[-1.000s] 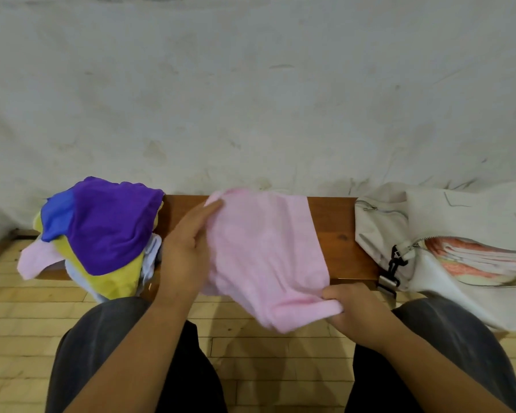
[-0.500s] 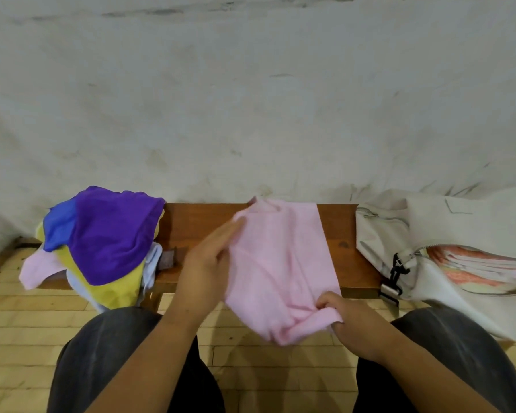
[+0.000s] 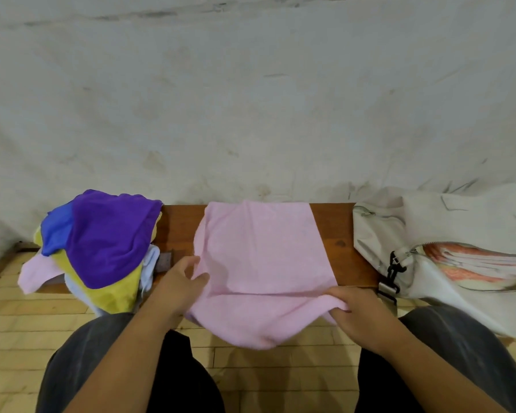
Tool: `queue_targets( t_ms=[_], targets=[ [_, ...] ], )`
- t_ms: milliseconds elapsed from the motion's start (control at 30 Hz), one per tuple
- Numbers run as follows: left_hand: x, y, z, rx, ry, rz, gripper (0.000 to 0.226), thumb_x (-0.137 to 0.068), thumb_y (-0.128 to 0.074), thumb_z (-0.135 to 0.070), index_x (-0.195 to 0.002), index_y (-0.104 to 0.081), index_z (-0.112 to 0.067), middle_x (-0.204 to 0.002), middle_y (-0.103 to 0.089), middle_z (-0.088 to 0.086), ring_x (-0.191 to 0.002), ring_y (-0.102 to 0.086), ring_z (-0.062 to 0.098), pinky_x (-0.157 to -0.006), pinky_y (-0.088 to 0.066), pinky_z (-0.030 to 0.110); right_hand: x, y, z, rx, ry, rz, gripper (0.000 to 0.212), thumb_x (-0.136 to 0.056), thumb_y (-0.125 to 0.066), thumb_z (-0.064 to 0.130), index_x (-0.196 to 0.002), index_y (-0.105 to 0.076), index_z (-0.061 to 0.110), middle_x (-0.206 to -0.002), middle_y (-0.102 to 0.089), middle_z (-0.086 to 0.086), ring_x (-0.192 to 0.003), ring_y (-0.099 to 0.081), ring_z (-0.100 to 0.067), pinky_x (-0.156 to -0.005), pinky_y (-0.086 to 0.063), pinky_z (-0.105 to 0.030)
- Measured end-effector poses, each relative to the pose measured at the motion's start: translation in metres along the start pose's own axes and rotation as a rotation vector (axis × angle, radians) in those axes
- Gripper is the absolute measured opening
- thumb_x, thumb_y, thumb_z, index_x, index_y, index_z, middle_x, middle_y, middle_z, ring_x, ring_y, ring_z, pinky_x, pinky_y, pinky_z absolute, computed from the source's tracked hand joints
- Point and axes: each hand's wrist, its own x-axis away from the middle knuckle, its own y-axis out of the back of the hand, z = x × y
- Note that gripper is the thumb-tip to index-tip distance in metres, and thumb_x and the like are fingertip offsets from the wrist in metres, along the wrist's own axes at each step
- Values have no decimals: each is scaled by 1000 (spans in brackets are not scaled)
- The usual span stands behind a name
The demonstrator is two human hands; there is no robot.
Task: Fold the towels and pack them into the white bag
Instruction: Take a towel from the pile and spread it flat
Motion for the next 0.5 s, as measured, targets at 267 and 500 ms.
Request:
queue_targets(
  t_ms=[267,500],
  targets=[
    [40,24,8,17,-72,578,44,-86,-78,-37,-123,-63,-53,-142,-47,-23,-131,-43,3,-112,-40,33,12,29,15,-414,-53,-310,38,-91,-57,-6,-85,-75,28,-69,-72,19,-65,-65,2,-56,-46,-9],
    [70,39,16,169,-34,693,31,-91,-72,-16,-120,-72,-30,-124,-66,-13,-112,-64,8,-87,-52,20,2,20,14,-479,-120,-494,14,-86,-72,7,-84,-71,21,-74,-71,10,-66,-61,0,-55,-45,-11]
  ],
)
